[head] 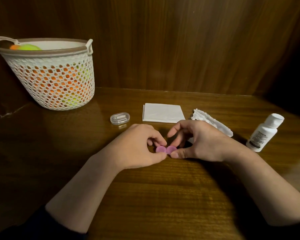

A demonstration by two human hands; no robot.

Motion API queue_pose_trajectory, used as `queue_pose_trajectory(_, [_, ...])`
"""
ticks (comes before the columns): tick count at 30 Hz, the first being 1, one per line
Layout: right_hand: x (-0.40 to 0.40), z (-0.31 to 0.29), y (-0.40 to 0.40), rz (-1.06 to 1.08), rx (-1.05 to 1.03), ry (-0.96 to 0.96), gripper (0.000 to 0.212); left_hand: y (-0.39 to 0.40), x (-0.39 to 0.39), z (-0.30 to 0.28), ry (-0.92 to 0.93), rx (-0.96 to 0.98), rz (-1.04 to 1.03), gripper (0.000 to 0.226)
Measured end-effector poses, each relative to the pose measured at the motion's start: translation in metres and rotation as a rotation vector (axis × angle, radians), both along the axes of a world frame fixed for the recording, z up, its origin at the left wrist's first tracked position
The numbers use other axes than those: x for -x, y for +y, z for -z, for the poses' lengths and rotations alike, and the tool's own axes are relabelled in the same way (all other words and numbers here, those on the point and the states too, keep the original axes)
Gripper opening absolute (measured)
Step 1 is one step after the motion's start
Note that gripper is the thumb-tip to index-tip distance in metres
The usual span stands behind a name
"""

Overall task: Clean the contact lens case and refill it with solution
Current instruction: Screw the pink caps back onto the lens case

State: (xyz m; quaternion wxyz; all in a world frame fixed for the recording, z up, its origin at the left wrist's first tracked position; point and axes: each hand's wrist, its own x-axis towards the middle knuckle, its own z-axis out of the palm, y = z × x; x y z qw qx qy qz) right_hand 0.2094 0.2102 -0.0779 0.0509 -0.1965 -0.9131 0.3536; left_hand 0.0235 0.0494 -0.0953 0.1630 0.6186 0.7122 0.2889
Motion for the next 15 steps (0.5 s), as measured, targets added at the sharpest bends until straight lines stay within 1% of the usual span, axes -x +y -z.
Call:
queue_pose_trajectory(3, [0.0002,-0.0007,0.0,0.003,0.007,-0.002,0.049,0.0012,0.0007,-0.001,0.019,-0.005,-0.068,0.029])
queue_pose_trajectory(8, [0.0012,-0.0017,-0.0009,0.009,0.009,-0.009,0.048,0.0021,-0.0008,-0.0024,0.031,0.006,-0.067,0.017])
queue_pose_trajectory(15, [0.0011,-0.0006,-0.0037,0.008,-0.014,-0.008,0.047,0.0021,-0.0038,-0.0031,0.037,0.001,-0.032,0.011])
